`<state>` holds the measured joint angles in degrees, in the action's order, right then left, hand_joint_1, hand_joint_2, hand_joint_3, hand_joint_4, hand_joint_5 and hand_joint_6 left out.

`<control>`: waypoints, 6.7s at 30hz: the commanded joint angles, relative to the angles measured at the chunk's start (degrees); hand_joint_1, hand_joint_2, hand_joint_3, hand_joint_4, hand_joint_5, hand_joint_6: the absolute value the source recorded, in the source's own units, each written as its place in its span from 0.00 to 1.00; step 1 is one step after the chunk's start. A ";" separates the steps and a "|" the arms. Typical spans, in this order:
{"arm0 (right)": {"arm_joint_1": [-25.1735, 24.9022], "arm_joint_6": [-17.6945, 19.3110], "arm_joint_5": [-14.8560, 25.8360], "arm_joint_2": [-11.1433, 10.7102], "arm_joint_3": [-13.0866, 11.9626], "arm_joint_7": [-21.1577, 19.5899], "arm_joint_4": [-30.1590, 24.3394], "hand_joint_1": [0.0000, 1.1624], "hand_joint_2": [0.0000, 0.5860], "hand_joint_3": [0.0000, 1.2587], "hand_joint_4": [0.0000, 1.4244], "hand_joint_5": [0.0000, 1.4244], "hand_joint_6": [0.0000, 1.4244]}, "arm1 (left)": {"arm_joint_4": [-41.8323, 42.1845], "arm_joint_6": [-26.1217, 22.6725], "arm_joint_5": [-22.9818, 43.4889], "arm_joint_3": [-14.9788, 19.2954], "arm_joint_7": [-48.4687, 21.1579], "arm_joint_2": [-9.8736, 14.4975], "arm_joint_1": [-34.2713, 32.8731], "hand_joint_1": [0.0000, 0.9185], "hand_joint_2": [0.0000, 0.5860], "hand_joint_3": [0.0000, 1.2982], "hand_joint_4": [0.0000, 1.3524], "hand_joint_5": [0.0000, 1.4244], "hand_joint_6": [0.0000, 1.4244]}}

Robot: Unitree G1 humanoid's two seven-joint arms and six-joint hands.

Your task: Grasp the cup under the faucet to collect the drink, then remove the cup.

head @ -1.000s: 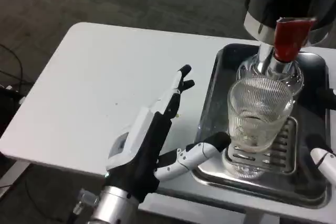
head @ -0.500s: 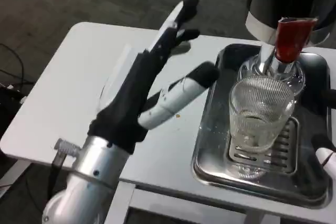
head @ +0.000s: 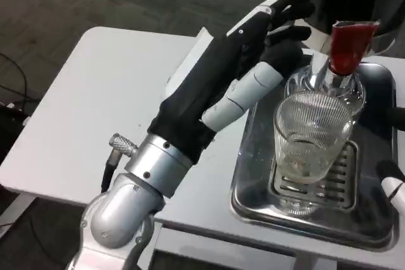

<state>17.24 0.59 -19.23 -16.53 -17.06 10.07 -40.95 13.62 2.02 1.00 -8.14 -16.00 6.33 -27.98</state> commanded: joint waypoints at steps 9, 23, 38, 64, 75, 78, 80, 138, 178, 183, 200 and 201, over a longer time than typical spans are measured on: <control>-0.24 0.27 0.20 -0.10 0.39 -0.20 -0.56 0.30 0.72 0.13 0.11 0.06 0.03 | 8.52 -7.35 2.18 -0.81 -0.62 -1.70 -3.20 0.11 0.12 0.17 0.19 0.20 0.16; -0.06 0.15 0.36 0.04 0.67 -0.13 -0.78 0.29 0.70 0.13 0.12 0.06 0.03 | 1.94 -6.85 7.02 -0.94 -2.72 -3.75 -3.28 0.12 0.13 0.18 0.20 0.20 0.17; 0.31 0.18 0.60 0.23 0.56 -0.20 -1.14 0.28 0.69 0.14 0.12 0.06 0.03 | 2.23 -3.01 4.69 -1.88 -3.52 -2.68 -4.61 0.13 0.15 0.18 0.19 0.20 0.19; 1.01 0.31 1.42 0.18 0.17 -0.25 -1.75 0.28 0.69 0.14 0.12 0.06 0.03 | -1.00 1.07 0.43 -6.64 -6.90 -0.49 -5.53 0.11 0.15 0.26 0.26 0.25 0.21; 0.63 0.07 1.09 0.33 0.77 -0.26 -1.64 0.28 0.69 0.14 0.12 0.06 0.03 | 0.28 3.12 -1.39 -7.53 -8.51 3.82 -5.59 0.09 0.16 0.29 0.29 0.26 0.22; 0.48 -0.02 1.01 0.33 0.92 -0.23 -1.68 0.28 0.69 0.14 0.12 0.06 0.03 | 0.70 3.48 -2.06 -7.91 -8.92 4.74 -5.51 0.08 0.15 0.30 0.30 0.27 0.22; 0.39 -0.08 0.99 0.32 0.97 -0.20 -1.75 0.28 0.69 0.14 0.12 0.06 0.03 | 0.83 3.55 -2.28 -8.12 -9.20 5.22 -5.53 0.08 0.15 0.31 0.30 0.27 0.22; 0.14 -1.05 0.55 0.29 1.95 0.07 -3.09 0.28 0.70 0.15 0.12 0.07 0.03 | 3.94 5.15 -6.80 -6.73 -7.95 8.75 -2.60 0.05 0.14 0.33 0.33 0.28 0.22; -0.05 -1.29 0.34 0.29 2.32 -0.14 -2.92 0.29 0.72 0.15 0.13 0.07 0.03 | 3.21 5.70 -6.48 -5.83 -7.63 8.76 -2.47 0.11 0.16 0.33 0.33 0.27 0.22; -0.07 -1.33 0.36 0.27 2.32 -0.14 -2.93 0.29 0.72 0.15 0.13 0.07 0.03 | 3.39 5.65 -6.68 -5.81 -7.41 8.72 -2.16 0.11 0.15 0.33 0.33 0.27 0.22; -0.47 -1.58 0.09 0.27 2.87 -0.09 -2.99 0.29 0.72 0.15 0.13 0.07 0.03 | 4.33 3.82 -8.40 -3.94 -5.06 8.59 -0.35 0.05 0.12 0.30 0.30 0.25 0.19; -0.53 -1.62 0.09 0.26 2.92 -0.10 -2.98 0.29 0.72 0.15 0.13 0.07 0.03 | 4.51 3.59 -8.66 -3.82 -4.92 8.61 -0.19 0.04 0.12 0.28 0.29 0.24 0.19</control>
<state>16.43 -0.71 -18.77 -16.38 -14.41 10.08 -43.23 17.91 7.42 -5.62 -12.44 -20.96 13.45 -30.79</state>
